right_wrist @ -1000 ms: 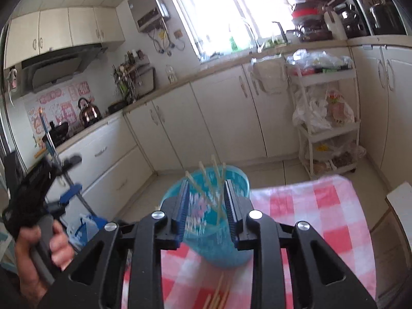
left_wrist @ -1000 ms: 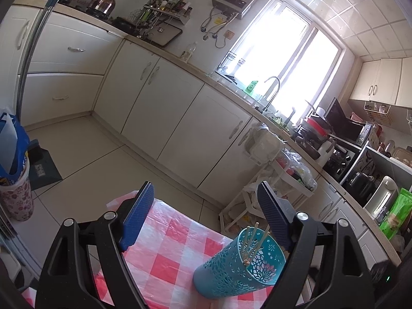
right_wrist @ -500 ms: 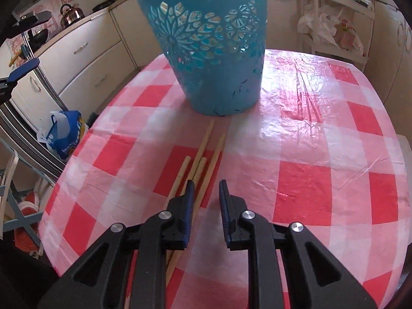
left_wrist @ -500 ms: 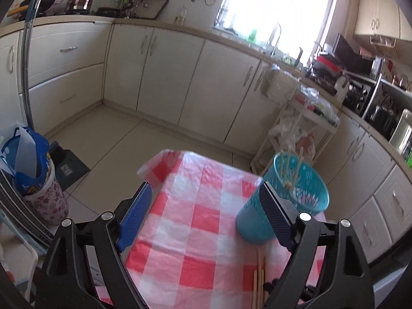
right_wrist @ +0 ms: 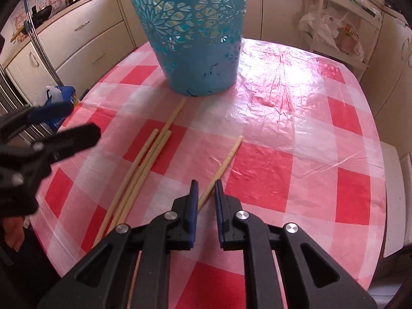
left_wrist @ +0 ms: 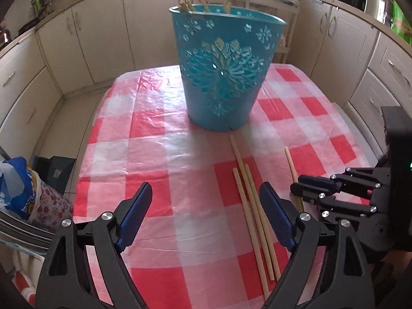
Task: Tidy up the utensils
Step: 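Move both grippers back down to the remaining chopsticks on the tablecloth, then close the left gripper on a chopstick while the right gripper closes on another, then lift the left gripper's chopstick over the teal bin and open to drop it, then lift the right gripper's chopstick up over the teal bin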
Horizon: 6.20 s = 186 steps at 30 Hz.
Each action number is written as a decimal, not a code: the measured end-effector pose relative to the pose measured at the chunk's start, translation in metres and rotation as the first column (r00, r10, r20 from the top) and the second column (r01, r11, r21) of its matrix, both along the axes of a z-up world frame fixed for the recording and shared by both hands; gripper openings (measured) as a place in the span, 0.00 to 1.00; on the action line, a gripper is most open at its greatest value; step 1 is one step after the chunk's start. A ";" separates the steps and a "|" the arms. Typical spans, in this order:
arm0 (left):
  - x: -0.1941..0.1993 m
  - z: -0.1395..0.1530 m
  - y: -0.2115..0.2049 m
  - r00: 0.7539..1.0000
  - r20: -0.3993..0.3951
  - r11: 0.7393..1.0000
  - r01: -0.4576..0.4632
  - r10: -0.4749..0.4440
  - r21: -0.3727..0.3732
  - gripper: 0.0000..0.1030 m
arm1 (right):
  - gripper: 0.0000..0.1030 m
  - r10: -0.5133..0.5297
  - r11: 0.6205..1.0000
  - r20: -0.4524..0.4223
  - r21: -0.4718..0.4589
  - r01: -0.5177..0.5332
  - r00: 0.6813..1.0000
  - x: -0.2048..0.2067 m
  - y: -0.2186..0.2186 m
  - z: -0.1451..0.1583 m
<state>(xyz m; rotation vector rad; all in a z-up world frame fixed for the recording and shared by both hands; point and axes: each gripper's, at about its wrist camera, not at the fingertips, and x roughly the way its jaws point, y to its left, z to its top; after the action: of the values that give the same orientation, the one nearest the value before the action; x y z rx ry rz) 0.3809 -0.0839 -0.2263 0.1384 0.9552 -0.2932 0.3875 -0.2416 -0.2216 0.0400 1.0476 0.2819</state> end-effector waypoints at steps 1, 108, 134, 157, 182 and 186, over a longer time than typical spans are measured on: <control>0.000 -0.005 -0.003 1.000 -0.016 1.000 0.006 -0.006 0.000 0.79 | 0.11 -0.007 1.000 -0.005 0.028 0.007 1.000 0.000 -0.005 0.000; 0.103 0.141 -0.003 0.716 0.644 0.888 0.077 0.268 -0.454 0.05 | 0.06 -0.100 0.961 -0.038 0.256 0.107 0.994 0.011 -0.036 -0.002; 0.020 0.155 0.079 0.770 0.497 0.828 -0.072 0.401 -0.557 0.70 | 0.06 -0.040 0.998 0.043 0.042 0.038 0.998 0.007 -0.008 0.005; 0.023 0.155 0.107 0.781 0.440 0.793 -0.112 0.443 -0.599 0.73 | 0.06 0.016 0.997 0.015 0.080 -0.017 1.000 0.014 0.004 -0.001; 0.023 0.156 0.123 0.776 0.404 0.746 -0.123 0.484 -0.655 0.73 | 0.06 -0.308 0.869 0.604 0.493 -0.042 0.735 0.037 -0.028 0.191; 0.024 0.156 0.127 0.776 0.394 0.735 -0.128 0.492 -0.666 0.73 | 0.06 -0.388 0.852 0.609 0.523 0.017 0.692 0.092 -0.022 0.192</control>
<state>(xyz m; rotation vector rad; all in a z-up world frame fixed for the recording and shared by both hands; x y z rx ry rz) 0.4054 0.0434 -0.0700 -0.5295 0.2501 -0.2006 0.4794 -0.2640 -0.0292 0.4766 0.1722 0.3067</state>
